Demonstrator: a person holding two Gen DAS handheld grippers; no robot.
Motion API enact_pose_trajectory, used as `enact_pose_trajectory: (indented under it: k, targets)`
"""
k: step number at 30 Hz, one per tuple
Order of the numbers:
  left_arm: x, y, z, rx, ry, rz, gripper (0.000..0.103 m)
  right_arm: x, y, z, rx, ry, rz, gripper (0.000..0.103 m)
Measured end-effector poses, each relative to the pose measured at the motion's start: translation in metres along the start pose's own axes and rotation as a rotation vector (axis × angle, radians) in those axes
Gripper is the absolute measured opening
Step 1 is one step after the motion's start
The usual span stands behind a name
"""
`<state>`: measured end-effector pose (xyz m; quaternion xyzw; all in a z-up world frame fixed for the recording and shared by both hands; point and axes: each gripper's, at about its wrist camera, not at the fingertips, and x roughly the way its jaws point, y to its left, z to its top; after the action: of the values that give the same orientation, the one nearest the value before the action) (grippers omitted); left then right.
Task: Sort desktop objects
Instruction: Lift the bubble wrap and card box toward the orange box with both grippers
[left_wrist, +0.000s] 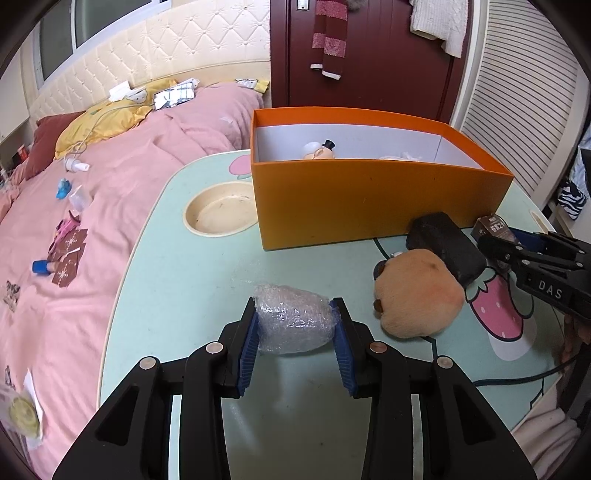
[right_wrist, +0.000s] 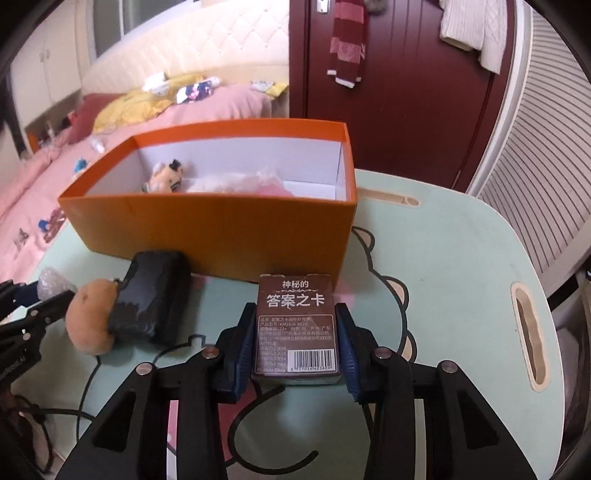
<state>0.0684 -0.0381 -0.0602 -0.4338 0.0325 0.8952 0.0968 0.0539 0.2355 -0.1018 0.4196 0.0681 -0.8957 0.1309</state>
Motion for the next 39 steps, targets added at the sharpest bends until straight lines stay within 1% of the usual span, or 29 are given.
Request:
enact_pose_trajectory:
  k: [9, 12, 15, 25, 39]
  targets:
    - [0.0, 0.0, 0.0, 0.001, -0.004, 0.002, 0.039, 0.0, 0.003, -0.009, -0.001, -0.015, 0.009, 0.039]
    - [0.001, -0.001, 0.0, 0.002, -0.005, 0.002, 0.039, -0.001, -0.008, -0.012, -0.001, -0.013, 0.015, 0.039]
    - [0.001, -0.001, 0.0, 0.002, -0.006, 0.003, 0.039, 0.0, -0.001, -0.014, -0.002, -0.014, 0.014, 0.039]
    - [0.001, -0.001, 0.0, 0.003, -0.008, 0.003, 0.039, 0.002, 0.002, -0.013, 0.002, -0.017, 0.013, 0.04]
    - [-0.004, -0.006, 0.0, 0.026, -0.013, -0.023, 0.039, -0.002, 0.003, -0.013, 0.014, -0.028, 0.001, 0.04]
